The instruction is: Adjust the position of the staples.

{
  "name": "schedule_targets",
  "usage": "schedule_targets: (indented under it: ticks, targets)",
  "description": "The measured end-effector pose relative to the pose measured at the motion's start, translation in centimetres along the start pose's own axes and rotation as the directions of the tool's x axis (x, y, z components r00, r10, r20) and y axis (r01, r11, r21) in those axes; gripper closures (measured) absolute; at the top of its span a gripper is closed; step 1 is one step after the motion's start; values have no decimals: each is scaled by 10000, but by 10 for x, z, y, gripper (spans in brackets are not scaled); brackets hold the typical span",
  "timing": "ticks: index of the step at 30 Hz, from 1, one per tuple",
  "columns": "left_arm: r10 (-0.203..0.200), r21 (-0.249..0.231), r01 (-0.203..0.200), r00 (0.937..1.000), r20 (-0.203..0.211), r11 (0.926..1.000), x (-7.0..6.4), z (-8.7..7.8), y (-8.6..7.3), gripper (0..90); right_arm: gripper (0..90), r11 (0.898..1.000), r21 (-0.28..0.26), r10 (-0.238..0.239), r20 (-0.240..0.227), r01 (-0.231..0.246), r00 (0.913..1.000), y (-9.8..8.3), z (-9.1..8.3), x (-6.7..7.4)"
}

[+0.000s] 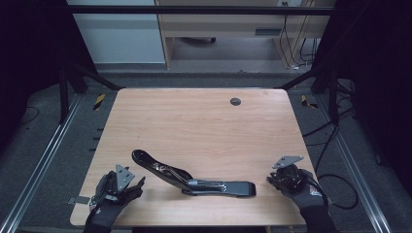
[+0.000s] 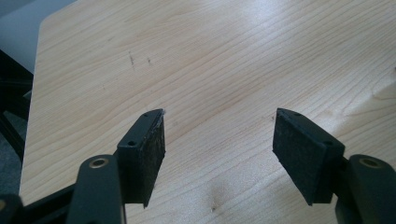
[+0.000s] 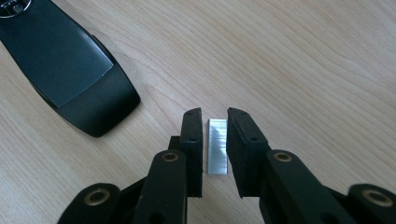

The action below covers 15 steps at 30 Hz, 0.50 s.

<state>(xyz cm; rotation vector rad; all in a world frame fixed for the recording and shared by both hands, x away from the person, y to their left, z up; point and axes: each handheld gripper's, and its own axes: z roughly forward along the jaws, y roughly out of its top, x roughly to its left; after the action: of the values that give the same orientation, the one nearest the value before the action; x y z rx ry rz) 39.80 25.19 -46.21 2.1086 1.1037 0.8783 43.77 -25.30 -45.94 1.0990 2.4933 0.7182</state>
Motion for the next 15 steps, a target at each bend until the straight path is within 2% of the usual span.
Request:
schedule_targets:
  ticks: [3, 15]
  targets:
    - [7, -12, -7, 10000, -8, 10000, 0, 0, 0, 337, 722, 9999, 82, 124, 98, -125, 9999, 2, 4, 0]
    - [8, 45, -8, 10000, 32, 10000, 0, 1, 0, 336, 722, 9977, 415, 540, 31, -541, 9985, -4, 13, -6]
